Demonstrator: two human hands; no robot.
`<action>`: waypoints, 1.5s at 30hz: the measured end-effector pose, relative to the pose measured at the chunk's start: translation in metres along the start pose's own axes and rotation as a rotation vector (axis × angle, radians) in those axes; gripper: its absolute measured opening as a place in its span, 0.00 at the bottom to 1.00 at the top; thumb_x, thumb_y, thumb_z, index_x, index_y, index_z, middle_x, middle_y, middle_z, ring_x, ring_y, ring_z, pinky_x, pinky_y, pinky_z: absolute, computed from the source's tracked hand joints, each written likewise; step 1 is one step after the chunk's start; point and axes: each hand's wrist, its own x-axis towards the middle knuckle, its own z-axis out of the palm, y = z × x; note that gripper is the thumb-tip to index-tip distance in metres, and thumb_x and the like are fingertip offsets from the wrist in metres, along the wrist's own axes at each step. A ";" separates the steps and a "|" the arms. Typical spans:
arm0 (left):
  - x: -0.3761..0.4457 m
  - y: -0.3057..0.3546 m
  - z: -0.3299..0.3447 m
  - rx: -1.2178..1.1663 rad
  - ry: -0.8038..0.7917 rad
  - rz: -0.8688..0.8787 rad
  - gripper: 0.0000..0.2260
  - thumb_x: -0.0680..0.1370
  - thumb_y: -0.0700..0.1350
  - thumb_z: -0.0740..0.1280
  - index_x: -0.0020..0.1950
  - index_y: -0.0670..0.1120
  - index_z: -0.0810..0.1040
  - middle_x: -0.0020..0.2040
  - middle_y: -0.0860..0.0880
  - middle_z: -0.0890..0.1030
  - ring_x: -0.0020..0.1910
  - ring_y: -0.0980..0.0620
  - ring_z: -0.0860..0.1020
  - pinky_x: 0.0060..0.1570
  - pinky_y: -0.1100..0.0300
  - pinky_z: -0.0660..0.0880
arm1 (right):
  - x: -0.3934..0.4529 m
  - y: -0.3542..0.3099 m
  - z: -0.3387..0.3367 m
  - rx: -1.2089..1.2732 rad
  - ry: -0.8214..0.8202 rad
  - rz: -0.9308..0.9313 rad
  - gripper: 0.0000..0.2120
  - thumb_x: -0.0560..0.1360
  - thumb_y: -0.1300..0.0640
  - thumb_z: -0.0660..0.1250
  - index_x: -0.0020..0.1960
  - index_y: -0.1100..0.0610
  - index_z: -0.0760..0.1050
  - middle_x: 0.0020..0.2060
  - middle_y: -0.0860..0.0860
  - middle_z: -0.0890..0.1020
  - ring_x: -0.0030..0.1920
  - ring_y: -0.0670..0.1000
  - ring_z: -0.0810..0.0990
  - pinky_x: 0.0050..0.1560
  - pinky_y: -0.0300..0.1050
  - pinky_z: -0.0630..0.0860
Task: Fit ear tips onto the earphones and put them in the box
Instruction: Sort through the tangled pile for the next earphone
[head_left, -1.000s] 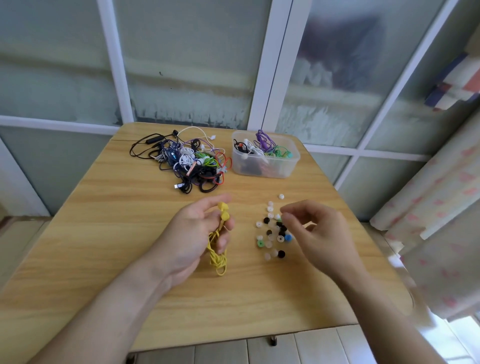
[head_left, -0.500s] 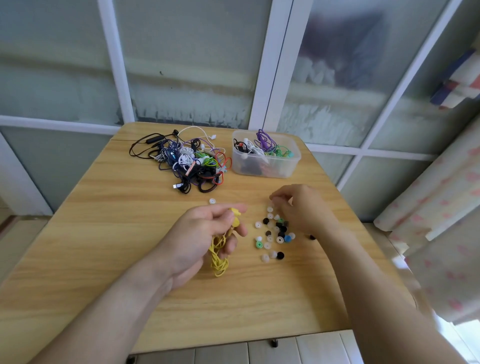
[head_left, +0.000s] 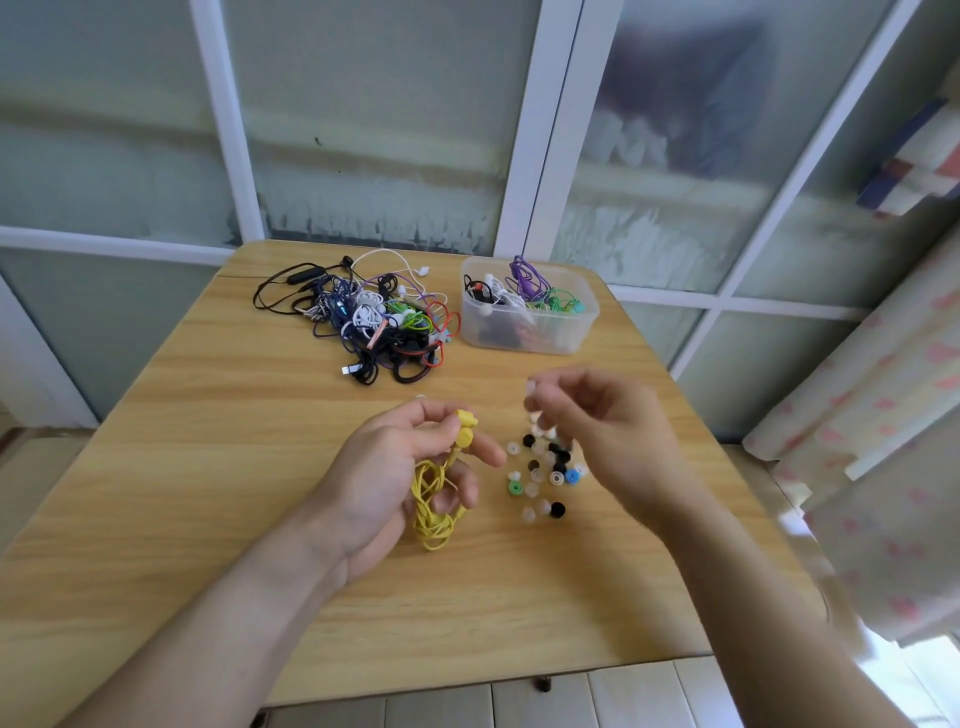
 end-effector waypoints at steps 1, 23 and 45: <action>0.000 0.000 0.000 -0.006 0.004 0.005 0.06 0.81 0.38 0.58 0.54 0.39 0.72 0.41 0.38 0.82 0.27 0.46 0.74 0.25 0.60 0.63 | -0.012 -0.003 0.002 0.105 -0.075 0.011 0.08 0.75 0.57 0.70 0.49 0.61 0.81 0.38 0.51 0.84 0.34 0.45 0.79 0.37 0.38 0.74; -0.020 -0.008 0.011 0.257 -0.061 0.176 0.11 0.83 0.46 0.54 0.53 0.38 0.69 0.33 0.41 0.82 0.22 0.49 0.71 0.24 0.63 0.65 | -0.035 -0.004 0.021 0.305 -0.190 -0.089 0.07 0.72 0.61 0.70 0.48 0.64 0.80 0.35 0.52 0.84 0.34 0.48 0.80 0.39 0.40 0.77; -0.025 -0.004 0.022 0.294 -0.023 0.202 0.09 0.83 0.45 0.55 0.53 0.38 0.68 0.32 0.40 0.82 0.20 0.49 0.70 0.22 0.66 0.64 | -0.042 0.001 0.024 0.561 -0.218 0.093 0.11 0.70 0.57 0.76 0.50 0.60 0.82 0.39 0.59 0.83 0.31 0.49 0.77 0.42 0.48 0.73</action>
